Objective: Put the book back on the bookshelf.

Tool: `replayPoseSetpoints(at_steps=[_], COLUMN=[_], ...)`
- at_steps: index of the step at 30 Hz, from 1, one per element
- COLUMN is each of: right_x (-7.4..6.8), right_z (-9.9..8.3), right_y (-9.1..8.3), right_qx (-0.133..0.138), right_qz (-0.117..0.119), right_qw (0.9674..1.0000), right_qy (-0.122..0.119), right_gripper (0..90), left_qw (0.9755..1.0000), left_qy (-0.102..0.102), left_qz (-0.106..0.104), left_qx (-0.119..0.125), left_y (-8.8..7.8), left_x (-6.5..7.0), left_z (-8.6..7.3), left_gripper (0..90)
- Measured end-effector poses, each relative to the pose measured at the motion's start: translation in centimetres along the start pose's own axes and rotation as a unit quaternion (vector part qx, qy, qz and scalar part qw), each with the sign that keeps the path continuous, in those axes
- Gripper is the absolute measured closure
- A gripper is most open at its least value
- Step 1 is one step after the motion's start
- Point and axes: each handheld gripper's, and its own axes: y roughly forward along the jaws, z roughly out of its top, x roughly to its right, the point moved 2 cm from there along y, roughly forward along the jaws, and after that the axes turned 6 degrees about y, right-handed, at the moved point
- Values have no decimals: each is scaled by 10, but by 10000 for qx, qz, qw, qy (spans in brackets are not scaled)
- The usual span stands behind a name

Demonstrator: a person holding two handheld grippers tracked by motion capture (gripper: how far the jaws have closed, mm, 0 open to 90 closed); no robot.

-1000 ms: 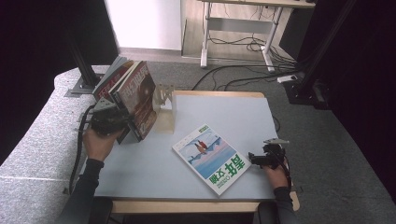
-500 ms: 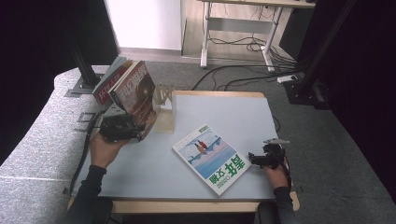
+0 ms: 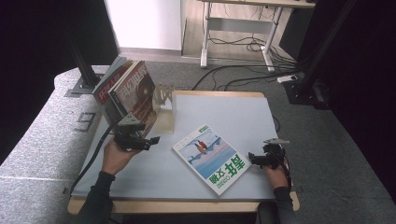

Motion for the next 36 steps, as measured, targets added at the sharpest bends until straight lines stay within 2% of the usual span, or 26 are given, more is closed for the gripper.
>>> replayPoseSetpoints(at_steps=[12, 15, 16, 24, 27, 31, 36], right_x=[0, 0, 0, 0, 0, 0, 0], right_z=[0, 0, 0, 0, 0, 0, 0], right_y=[0, 0, 0, 0, 0, 0, 0], right_qx=[8, 11, 12, 21, 21, 21, 24], right_qz=[-9, -11, -12, -16, -15, -16, -18], right_qw=[10000, 10000, 10000, 10000, 10000, 10000, 10000], right_qy=[-5, -9, -9, -19, -19, -18, -26], right_gripper=[7, 7, 8, 10, 10, 10, 12], left_qw=[9987, 9982, 9973, 9959, 9950, 9944, 9913], left_qy=[396, 473, 578, 605, 676, 667, 735], left_qz=[-161, -173, -163, -342, -286, -299, -333], left_qx=[-276, -332, -425, -575, -683, -769, -1043], left_y=[26, 30, 36, 54, 60, 66, 77], left_x=[15, 17, 19, 24, 25, 26, 29], left_z=[-13, -16, -20, -35, -41, -49, -62], left_gripper=[3, 0, 0, 0, 0, 0, 0])
